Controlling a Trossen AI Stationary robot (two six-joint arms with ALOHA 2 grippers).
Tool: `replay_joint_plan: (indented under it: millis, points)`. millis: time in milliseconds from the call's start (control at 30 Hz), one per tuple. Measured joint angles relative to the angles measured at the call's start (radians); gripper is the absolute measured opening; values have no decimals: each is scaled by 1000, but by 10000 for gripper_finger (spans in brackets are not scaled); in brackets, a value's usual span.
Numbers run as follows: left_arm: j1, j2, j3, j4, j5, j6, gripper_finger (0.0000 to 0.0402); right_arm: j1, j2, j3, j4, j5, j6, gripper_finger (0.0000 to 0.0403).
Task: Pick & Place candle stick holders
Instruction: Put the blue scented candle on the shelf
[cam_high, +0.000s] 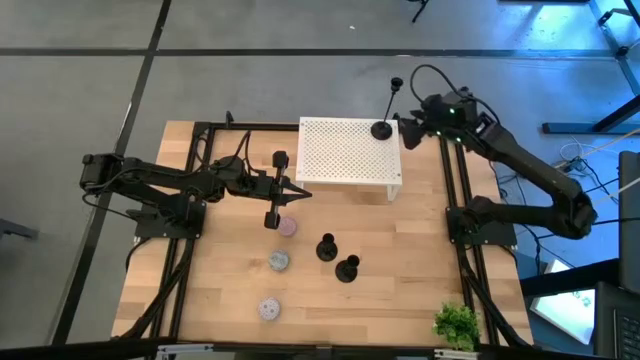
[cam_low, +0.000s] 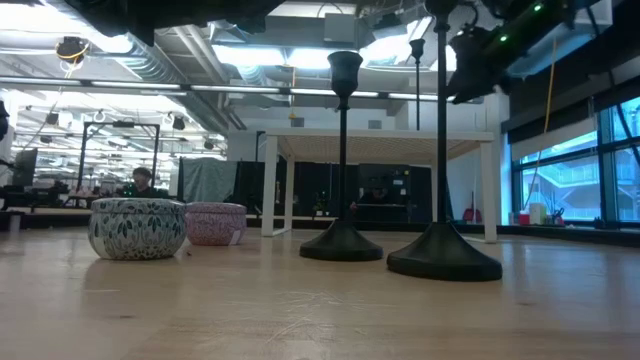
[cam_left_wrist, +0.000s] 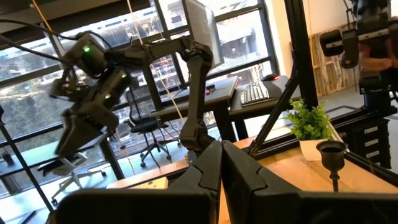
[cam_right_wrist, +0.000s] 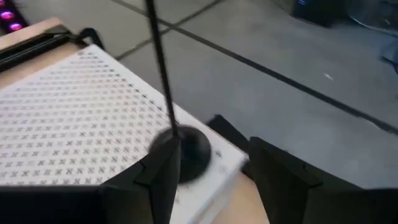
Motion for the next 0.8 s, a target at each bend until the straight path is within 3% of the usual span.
replay_joint_plan:
  millis: [167,333,800]
  points:
    - [0,0,0,0,0,1,4,43,-93,0,-97,18,65,193]
    - [0,0,0,0,0,1,4,122,-168,0,-143,-40,78,193]
    - [0,0,0,-16,0,-6,4,394,-213,0,23,-386,-186,193]
